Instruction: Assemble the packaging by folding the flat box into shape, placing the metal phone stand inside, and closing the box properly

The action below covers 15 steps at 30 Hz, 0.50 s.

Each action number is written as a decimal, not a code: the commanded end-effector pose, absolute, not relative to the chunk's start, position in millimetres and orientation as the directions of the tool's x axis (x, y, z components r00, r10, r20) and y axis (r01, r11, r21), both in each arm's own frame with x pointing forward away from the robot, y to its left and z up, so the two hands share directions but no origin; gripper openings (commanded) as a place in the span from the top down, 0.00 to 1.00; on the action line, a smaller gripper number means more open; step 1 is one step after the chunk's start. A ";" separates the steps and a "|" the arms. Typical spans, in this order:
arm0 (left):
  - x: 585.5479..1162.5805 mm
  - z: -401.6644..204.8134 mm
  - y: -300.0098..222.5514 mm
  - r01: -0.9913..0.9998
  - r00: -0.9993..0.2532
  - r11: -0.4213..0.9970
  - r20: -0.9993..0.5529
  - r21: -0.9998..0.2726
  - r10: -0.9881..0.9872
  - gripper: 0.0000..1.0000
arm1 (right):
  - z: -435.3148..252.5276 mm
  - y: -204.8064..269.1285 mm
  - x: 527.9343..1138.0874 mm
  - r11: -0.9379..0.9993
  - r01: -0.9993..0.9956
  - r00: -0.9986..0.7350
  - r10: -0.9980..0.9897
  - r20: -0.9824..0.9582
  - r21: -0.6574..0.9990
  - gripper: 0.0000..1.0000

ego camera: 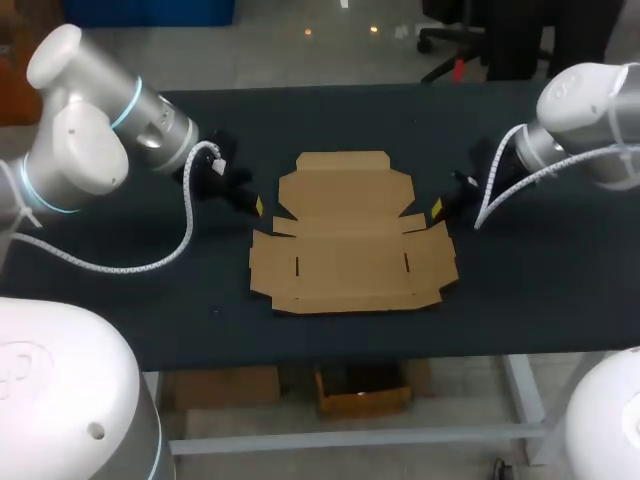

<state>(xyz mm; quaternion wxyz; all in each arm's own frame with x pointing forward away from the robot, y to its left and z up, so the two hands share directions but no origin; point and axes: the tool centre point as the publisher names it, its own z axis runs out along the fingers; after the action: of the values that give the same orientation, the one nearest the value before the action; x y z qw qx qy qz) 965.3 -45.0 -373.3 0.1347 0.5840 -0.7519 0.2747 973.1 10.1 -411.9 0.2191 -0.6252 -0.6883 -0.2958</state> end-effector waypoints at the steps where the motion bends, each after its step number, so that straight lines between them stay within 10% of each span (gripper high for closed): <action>1: 963.7 -376.7 -43.0 -0.951 -0.284 0.163 0.531 -0.263 -0.798 1.00 | -416.9 11.3 978.5 0.049 0.991 -0.118 0.727 0.677 0.121 1.00; 15: 964.1 -382.9 -45.8 -0.945 -0.304 0.173 0.554 -0.276 -0.775 1.00 | -423.4 15.9 976.3 0.038 0.993 -0.106 0.717 0.689 0.112 1.00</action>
<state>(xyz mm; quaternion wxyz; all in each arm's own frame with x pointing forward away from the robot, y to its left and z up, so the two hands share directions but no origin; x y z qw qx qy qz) 963.3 -45.2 -378.5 0.1438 0.5727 -0.7528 0.2910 975.4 16.8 -421.2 0.2299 -0.6282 -0.6823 -0.2949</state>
